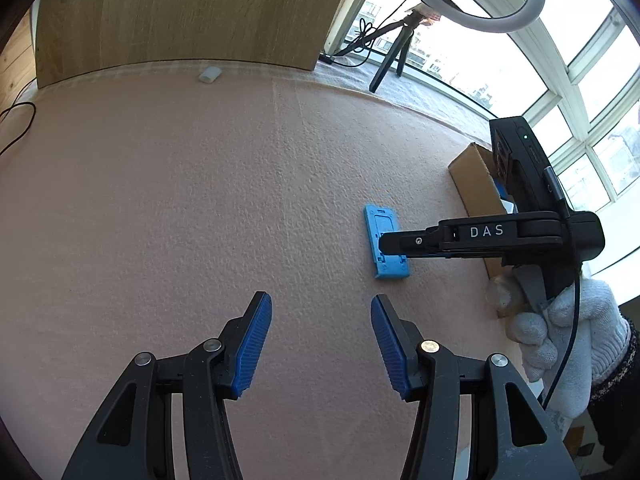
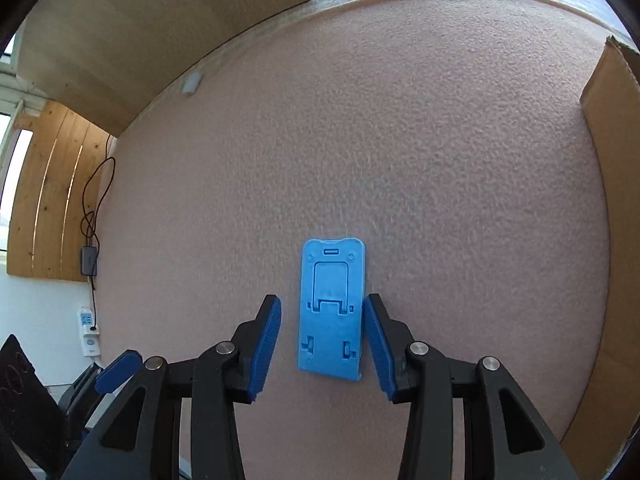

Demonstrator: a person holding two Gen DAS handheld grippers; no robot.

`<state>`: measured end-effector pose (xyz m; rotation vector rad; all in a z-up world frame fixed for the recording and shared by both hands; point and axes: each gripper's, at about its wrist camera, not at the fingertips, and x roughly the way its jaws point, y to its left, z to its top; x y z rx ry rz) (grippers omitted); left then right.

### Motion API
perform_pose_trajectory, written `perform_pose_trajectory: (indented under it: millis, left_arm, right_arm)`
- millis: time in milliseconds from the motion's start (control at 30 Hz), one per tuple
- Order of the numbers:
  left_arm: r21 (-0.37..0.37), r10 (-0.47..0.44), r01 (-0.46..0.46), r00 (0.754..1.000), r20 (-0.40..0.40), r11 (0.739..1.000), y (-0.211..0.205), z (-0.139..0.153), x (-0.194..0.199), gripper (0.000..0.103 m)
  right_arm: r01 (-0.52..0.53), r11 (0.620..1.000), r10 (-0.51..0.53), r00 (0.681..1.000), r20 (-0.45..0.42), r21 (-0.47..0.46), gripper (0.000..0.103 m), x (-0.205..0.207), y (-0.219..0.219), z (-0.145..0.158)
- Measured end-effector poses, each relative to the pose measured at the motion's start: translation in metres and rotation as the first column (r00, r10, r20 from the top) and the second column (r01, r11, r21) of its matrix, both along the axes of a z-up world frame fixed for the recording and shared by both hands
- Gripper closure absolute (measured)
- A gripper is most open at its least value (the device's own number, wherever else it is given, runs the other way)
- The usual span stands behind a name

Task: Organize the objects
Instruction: 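Lift the blue phone stand off the floor with the right gripper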

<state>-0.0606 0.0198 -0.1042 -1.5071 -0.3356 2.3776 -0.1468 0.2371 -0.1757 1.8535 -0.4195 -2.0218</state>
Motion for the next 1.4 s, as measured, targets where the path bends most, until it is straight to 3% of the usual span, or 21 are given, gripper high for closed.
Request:
perform_pose_trajectory:
  millis: [67,300,500,1000,1400]
  left_arm:
    - [-0.005,-0.021,0.021,1.000,0.000,1.000,0.008,-0.002,-0.001,0.048]
    - [-0.025,-0.160,0.159,0.987,-0.024,0.987,0.051,-0.008,-0.020,0.048]
    - [-0.022,-0.213,0.213,0.977,0.004,0.977,0.078,-0.028,-0.042,0.048]
    - [0.000,-0.248,0.248,0.968,0.047,0.969,0.086,-0.052,-0.061,0.062]
    - [-0.003,-0.256,0.256,0.965,0.049,0.967,0.097,-0.054,-0.062,0.066]
  right_arm:
    - [-0.013,1.000,0.013,1.000,0.002,-0.022,0.063,0.011,-0.001,-0.001]
    - [0.110,0.994,-0.109,0.988,-0.109,-0.005,0.064,0.020,0.018,0.010]
    - [0.092,0.996,-0.091,0.987,-0.129,0.005,0.064,0.016,0.013,0.010]
    - [0.060,0.998,-0.061,0.995,-0.076,-0.019,0.074,0.010,0.001,-0.006]
    - [0.031,0.999,-0.030,0.996,-0.082,0.009,0.078,0.012,-0.017,-0.004]
